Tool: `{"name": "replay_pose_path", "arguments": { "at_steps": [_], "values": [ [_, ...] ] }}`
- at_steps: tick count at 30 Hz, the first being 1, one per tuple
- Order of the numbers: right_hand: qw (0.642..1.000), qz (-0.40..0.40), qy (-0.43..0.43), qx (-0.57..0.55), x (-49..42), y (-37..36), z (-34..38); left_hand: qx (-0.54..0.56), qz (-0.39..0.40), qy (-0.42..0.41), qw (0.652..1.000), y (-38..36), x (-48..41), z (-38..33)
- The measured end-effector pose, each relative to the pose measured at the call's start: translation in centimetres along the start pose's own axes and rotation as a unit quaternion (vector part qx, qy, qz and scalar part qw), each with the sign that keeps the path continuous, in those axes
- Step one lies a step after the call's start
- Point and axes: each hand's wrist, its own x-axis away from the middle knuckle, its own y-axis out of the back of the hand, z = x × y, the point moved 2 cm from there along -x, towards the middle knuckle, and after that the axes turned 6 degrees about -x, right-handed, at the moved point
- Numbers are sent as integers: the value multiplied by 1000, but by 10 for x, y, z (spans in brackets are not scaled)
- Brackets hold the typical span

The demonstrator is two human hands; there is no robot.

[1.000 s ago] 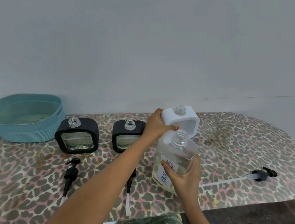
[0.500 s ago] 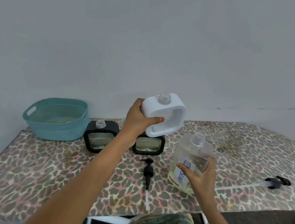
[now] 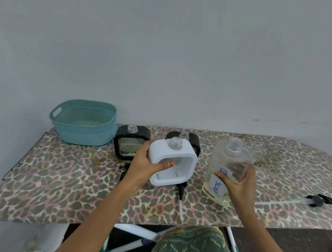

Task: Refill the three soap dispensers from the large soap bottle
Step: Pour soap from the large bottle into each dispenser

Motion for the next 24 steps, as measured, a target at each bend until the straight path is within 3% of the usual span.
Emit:
{"name": "replay_pose_path", "arguments": {
  "at_steps": [9,16,24],
  "values": [
    [981,78,139,113,-13,8,51,-51,36,-7,998,15,17,16],
    [904,129,290,285,-29,15,69,-82,108,-28,990,15,25,18],
    [806,153,446,357,-32,12,83,-104,149,-27,983,7,26,21]
  ]
}}
